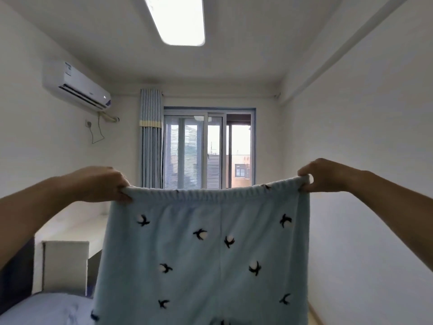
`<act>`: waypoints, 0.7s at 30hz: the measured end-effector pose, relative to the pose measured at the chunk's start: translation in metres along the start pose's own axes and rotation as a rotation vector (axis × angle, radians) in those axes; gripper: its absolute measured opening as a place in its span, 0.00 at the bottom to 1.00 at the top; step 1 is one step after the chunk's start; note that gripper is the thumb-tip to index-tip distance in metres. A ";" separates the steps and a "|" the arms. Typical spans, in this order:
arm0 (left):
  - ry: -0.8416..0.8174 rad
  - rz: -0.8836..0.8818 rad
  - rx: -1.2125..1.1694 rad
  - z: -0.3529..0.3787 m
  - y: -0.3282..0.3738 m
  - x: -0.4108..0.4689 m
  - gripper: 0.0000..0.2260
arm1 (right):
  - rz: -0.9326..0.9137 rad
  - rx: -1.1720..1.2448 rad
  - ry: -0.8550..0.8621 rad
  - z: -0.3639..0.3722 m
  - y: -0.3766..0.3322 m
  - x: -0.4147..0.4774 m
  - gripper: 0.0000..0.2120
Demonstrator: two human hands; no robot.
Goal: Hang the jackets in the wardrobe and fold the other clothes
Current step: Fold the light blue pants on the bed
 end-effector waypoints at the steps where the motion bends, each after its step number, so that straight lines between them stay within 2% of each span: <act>1: 0.023 -0.029 -0.036 0.001 -0.003 0.000 0.11 | 0.011 0.069 0.009 -0.001 -0.003 0.001 0.16; 4: 0.137 -0.058 -0.316 0.005 0.000 0.001 0.06 | 0.066 0.254 0.018 -0.002 -0.014 0.001 0.21; 6: 0.293 -0.068 -0.541 0.009 0.007 0.001 0.08 | 0.128 0.463 0.087 0.002 -0.016 -0.001 0.17; 8: 0.410 -0.095 -0.724 0.010 0.014 0.001 0.13 | 0.182 0.763 0.170 0.007 -0.020 -0.003 0.08; 10: 0.336 -0.089 -0.829 0.012 0.019 0.000 0.15 | 0.192 0.947 0.143 0.014 -0.023 -0.004 0.08; 12: 0.160 -0.022 -0.755 0.013 0.017 -0.001 0.18 | 0.157 1.003 0.043 0.017 -0.022 -0.003 0.11; 14: 0.111 0.024 -0.537 0.007 0.013 -0.005 0.17 | 0.106 1.076 0.012 0.013 -0.024 -0.005 0.10; 17: 0.218 0.054 -0.544 0.000 0.022 -0.011 0.18 | 0.012 1.335 -0.008 0.011 -0.044 -0.011 0.15; 19: 0.320 0.118 -0.576 -0.001 0.042 -0.012 0.19 | -0.138 1.507 -0.065 0.011 -0.071 -0.012 0.14; 21: 0.382 0.238 -0.616 -0.001 0.067 -0.011 0.15 | -0.290 1.597 -0.129 0.010 -0.102 -0.012 0.13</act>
Point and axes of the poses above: each hand's wrist, its own x-axis towards the middle knuckle, its own z-axis out of the palm, y = z × x, the point moved 2 cm from there along x, towards the middle knuckle, and after that the axes turned 2 degrees about -x, right-handed, at the moved point
